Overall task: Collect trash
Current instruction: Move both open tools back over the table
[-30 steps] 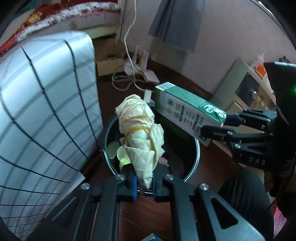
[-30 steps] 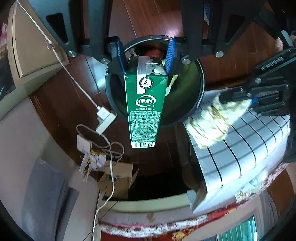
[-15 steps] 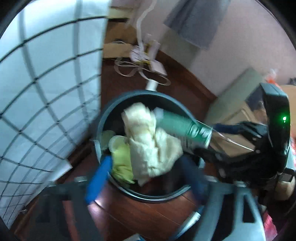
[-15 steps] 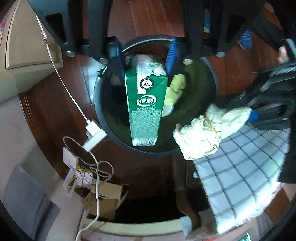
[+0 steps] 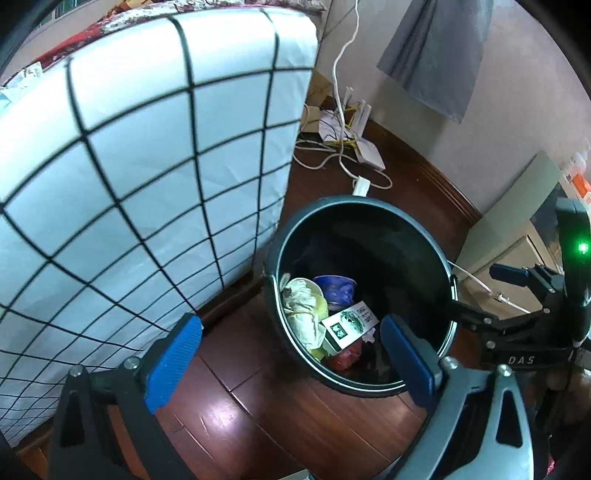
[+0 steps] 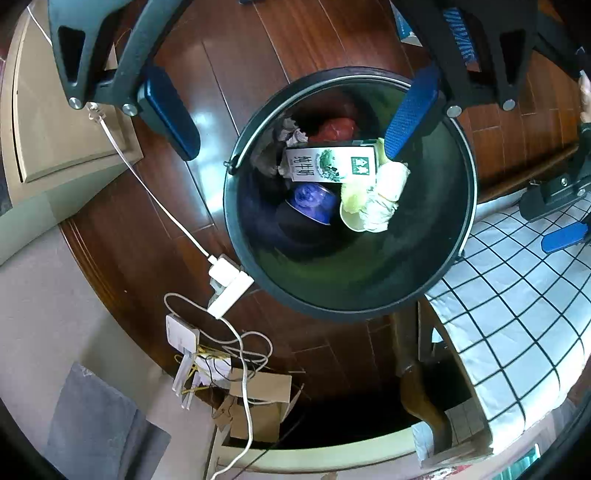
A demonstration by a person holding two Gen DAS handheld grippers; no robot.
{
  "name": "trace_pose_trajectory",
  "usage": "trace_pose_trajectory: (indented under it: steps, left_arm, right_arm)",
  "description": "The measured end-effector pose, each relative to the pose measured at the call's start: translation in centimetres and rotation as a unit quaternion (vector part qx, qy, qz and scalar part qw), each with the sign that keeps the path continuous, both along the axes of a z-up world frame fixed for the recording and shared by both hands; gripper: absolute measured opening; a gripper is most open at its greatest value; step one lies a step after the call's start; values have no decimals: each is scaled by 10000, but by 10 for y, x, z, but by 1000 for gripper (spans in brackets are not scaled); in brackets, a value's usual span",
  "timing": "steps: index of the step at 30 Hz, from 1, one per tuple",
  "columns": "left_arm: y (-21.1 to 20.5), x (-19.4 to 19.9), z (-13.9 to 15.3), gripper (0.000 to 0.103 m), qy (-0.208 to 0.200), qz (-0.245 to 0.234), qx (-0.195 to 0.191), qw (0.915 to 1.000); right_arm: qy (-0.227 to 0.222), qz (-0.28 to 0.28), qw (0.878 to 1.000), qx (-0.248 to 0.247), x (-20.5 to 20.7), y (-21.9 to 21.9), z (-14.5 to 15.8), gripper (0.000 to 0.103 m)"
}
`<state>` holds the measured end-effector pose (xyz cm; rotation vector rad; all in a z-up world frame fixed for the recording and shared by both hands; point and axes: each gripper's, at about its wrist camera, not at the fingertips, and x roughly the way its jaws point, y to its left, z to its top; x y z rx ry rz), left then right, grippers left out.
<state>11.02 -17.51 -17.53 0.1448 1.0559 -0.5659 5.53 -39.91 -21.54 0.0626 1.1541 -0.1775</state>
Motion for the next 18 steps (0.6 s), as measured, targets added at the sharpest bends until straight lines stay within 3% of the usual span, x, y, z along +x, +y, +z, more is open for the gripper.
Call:
trace_pose_trajectory:
  steps: [9,18]
  left_arm:
    - [24,-6,27,99,-242,215,-71,9994]
    - [53,-10,73,99,-687,466,-210,9963]
  right_arm:
    - [-297,228,9993,-89,-2,26,30,102]
    - [-724,432,9963,-171,-1,53,73,102]
